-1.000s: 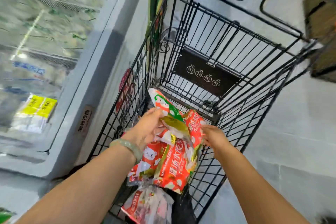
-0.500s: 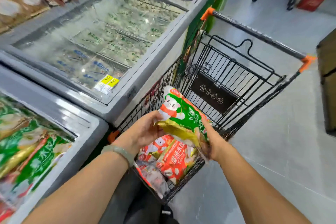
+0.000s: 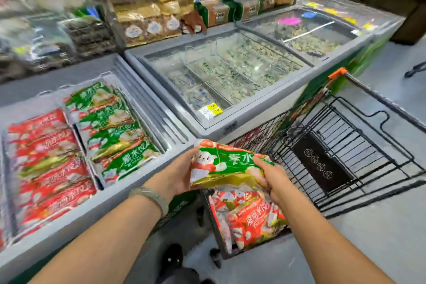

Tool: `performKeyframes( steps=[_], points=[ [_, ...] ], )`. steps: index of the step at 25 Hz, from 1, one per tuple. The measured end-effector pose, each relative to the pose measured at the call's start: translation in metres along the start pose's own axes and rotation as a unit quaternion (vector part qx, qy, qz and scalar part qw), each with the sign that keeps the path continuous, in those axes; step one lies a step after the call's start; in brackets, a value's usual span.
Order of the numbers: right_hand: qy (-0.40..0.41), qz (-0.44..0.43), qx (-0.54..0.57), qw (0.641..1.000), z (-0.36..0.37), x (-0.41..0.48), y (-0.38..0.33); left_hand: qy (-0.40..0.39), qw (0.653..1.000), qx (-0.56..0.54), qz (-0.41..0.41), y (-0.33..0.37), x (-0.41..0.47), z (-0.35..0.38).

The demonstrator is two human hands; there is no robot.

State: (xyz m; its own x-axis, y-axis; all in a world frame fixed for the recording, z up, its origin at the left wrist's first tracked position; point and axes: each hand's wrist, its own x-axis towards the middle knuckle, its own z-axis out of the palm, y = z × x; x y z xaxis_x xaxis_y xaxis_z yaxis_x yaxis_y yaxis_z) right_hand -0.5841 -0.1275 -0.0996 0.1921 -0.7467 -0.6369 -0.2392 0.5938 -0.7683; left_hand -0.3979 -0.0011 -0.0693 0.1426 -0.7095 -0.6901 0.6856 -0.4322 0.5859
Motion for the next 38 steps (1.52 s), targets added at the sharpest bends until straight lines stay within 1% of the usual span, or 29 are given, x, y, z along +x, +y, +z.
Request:
performKeyframes(
  steps=[3, 6, 7, 9, 11, 14, 17, 21, 23, 26, 28, 30, 32, 33, 34, 36, 38],
  points=[
    [-0.052, -0.019, -0.005, 0.998, 0.057, -0.015, -0.011, 0.028, 0.996, -0.079, 0.022, -0.003, -0.014, -0.047],
    [-0.051, -0.005, -0.034, 0.998, 0.109, -0.019, -0.013, 0.086, 0.986, -0.141, 0.026, -0.002, -0.031, -0.088],
    [-0.061, 0.005, -0.022, 0.998, 0.127, -0.022, -0.015, 0.114, 0.979, -0.166, 0.039, 0.001, -0.036, -0.104],
    [-0.072, 0.024, 0.018, 0.997, 0.16, -0.026, -0.016, 0.145, 0.968, -0.195, 0.069, 0.011, -0.045, -0.132],
    [-0.087, 0.052, 0.015, 0.995, 0.191, -0.023, -0.013, 0.17, 0.967, -0.173, 0.077, 0.023, -0.055, -0.158],
    [-0.107, 0.066, 0.009, 0.992, 0.236, -0.021, -0.005, 0.222, 0.964, -0.129, 0.073, 0.04, -0.062, -0.202],
    [-0.126, 0.092, 0.0, 0.988, 0.274, -0.021, -0.004, 0.25, 0.961, -0.092, 0.067, 0.061, -0.066, -0.241],
    [-0.125, 0.094, 0.03, 0.987, 0.318, -0.022, -0.01, 0.211, 0.97, -0.091, 0.075, 0.098, -0.069, -0.279],
    [-0.11, 0.095, 0.046, 0.988, 0.338, -0.02, -0.013, 0.216, 0.969, -0.068, 0.102, 0.116, -0.065, -0.297],
    [-0.112, 0.109, 0.052, 0.986, 0.36, -0.019, -0.019, 0.219, 0.964, -0.039, 0.144, 0.138, -0.056, -0.325],
    [-0.111, 0.104, 0.013, 0.988, 0.37, -0.014, -0.022, 0.229, 0.961, -0.023, 0.155, 0.148, -0.05, -0.341],
    [-0.1, 0.076, -0.045, 0.991, 0.381, -0.01, -0.028, 0.238, 0.959, -0.007, 0.152, 0.154, -0.044, -0.352],
    [-0.061, 0.003, -0.119, 0.991, 0.396, 0.0, -0.035, 0.259, 0.954, 0.025, 0.149, 0.155, -0.036, -0.364],
    [-0.038, -0.041, -0.165, 0.985, 0.403, 0.009, -0.037, 0.264, 0.952, 0.046, 0.148, 0.154, -0.031, -0.369],
    [-0.012, -0.084, -0.221, 0.971, 0.409, 0.019, -0.039, 0.265, 0.951, 0.071, 0.143, 0.152, -0.029, -0.373],
    [0.025, -0.146, -0.336, 0.93, 0.418, 0.039, -0.04, 0.287, 0.941, 0.103, 0.147, 0.15, -0.019, -0.381],
    [0.029, -0.188, -0.403, 0.895, 0.428, 0.057, -0.042, 0.311, 0.933, 0.129, 0.125, 0.151, -0.007, -0.391]
  ],
)
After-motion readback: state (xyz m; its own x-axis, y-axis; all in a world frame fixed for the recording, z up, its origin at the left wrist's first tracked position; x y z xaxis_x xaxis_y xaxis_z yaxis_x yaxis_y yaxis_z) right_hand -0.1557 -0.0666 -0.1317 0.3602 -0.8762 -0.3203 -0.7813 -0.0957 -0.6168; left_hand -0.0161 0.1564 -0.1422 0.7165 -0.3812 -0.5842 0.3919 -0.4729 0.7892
